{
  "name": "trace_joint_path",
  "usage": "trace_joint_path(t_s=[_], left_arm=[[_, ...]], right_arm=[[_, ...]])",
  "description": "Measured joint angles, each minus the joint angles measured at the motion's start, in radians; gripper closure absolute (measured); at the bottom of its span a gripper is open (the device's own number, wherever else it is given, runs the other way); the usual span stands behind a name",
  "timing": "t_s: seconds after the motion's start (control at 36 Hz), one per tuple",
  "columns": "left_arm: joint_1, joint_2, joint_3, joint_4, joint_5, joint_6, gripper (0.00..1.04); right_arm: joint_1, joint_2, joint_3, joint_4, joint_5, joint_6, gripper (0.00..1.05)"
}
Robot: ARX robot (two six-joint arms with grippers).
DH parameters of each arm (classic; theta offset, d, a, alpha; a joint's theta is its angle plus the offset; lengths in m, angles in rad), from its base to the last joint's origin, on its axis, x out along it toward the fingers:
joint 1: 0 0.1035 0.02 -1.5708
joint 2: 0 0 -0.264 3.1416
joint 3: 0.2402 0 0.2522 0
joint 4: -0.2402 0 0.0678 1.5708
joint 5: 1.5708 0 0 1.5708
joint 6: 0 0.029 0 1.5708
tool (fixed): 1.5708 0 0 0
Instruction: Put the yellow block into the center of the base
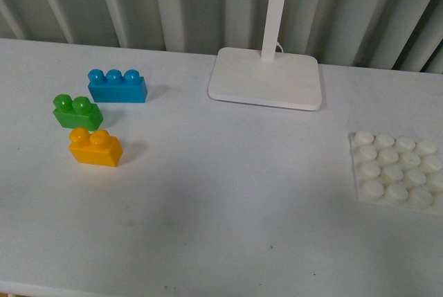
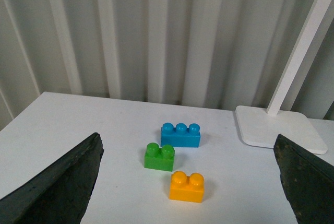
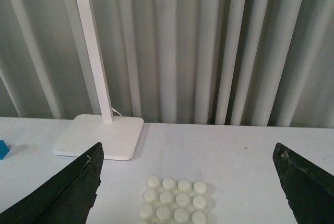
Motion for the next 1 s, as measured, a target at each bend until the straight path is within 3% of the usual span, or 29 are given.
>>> trace_joint_path(t_s=[0.81, 0.83, 0.89, 1.0], left_arm=[[0.0, 0.0, 0.0, 0.0, 0.0, 0.0, 0.06], [0.0, 0.0, 0.0, 0.0, 0.0, 0.0, 0.06], [0.0, 0.0, 0.0, 0.0, 0.0, 0.0, 0.06], [0.0, 0.0, 0.0, 0.0, 0.0, 0.0, 0.06]], right_arm=[[0.0, 0.0, 0.0, 0.0, 0.0, 0.0, 0.09], [-0.003, 0.025, 0.019, -0.055, 0.014, 0.014, 0.09], [-0.049, 0.166, 0.108, -0.22, -0.014, 0.045, 0.09], [-0.18, 0.417, 0.171, -0.181, -0.117, 0.042, 0.09]])
